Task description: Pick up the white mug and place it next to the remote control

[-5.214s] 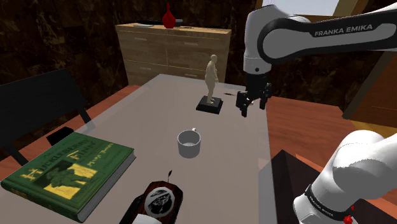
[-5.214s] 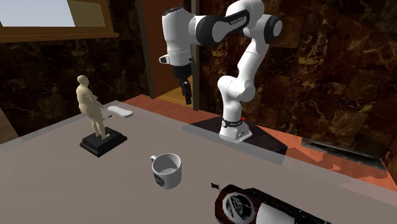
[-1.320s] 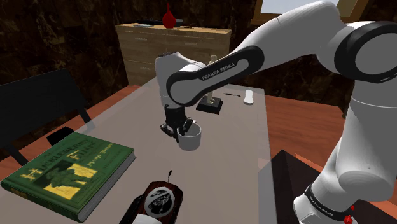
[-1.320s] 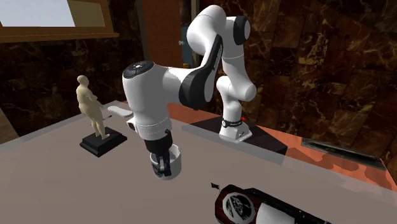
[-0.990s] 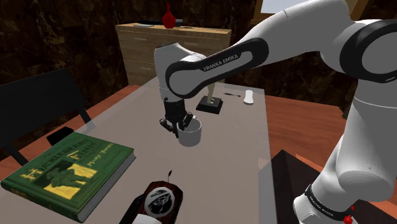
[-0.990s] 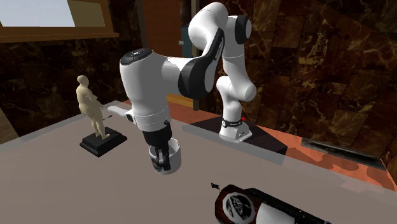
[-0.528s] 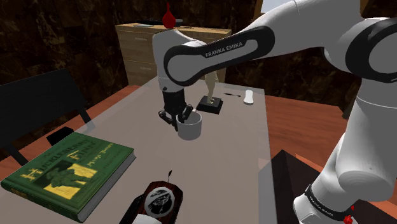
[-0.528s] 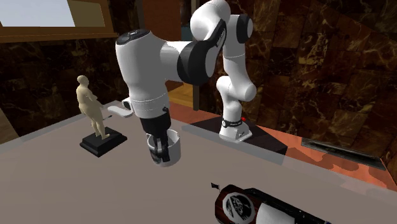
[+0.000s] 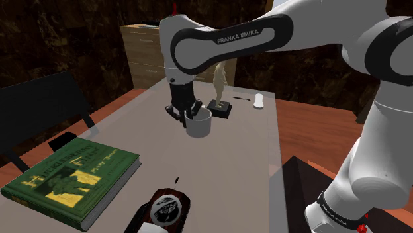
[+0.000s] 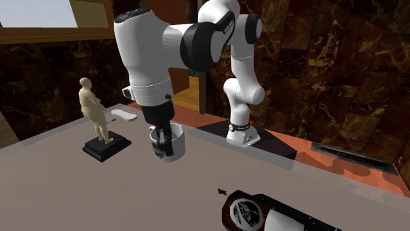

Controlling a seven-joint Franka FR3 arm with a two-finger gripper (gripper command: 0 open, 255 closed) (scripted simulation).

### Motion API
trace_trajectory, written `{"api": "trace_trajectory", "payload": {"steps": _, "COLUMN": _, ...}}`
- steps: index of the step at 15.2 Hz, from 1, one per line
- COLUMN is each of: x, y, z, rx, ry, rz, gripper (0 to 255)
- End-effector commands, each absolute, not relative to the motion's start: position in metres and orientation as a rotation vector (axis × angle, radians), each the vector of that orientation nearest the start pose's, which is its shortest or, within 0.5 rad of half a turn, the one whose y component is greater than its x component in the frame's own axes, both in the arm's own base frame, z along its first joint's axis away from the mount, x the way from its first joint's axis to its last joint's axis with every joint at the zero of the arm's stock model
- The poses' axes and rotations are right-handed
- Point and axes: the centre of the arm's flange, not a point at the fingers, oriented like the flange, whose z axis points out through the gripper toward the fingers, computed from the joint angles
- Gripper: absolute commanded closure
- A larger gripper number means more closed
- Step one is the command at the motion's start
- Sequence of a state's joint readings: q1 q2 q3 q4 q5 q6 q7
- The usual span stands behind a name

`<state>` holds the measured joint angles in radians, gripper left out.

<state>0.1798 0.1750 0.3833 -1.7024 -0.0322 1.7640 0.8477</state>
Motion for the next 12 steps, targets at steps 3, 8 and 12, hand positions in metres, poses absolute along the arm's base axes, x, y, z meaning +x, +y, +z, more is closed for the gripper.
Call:
{"api": "trace_trajectory", "payload": {"steps": 3, "x": 0.511, "y": 0.261, "z": 0.486, "rx": -3.146, "ry": 0.441, "rz": 0.157, "gripper": 255}}
{"api": "trace_trajectory", "payload": {"steps": 8, "x": 0.504, "y": 0.196, "z": 0.486, "rx": -3.146, "ry": 0.441, "rz": 0.157, "gripper": 255}}
{"api": "trace_trajectory", "payload": {"steps": 12, "x": 0.498, "y": 0.143, "z": 0.487, "rx": -3.146, "ry": 0.441, "rz": 0.157, "gripper": 255}}
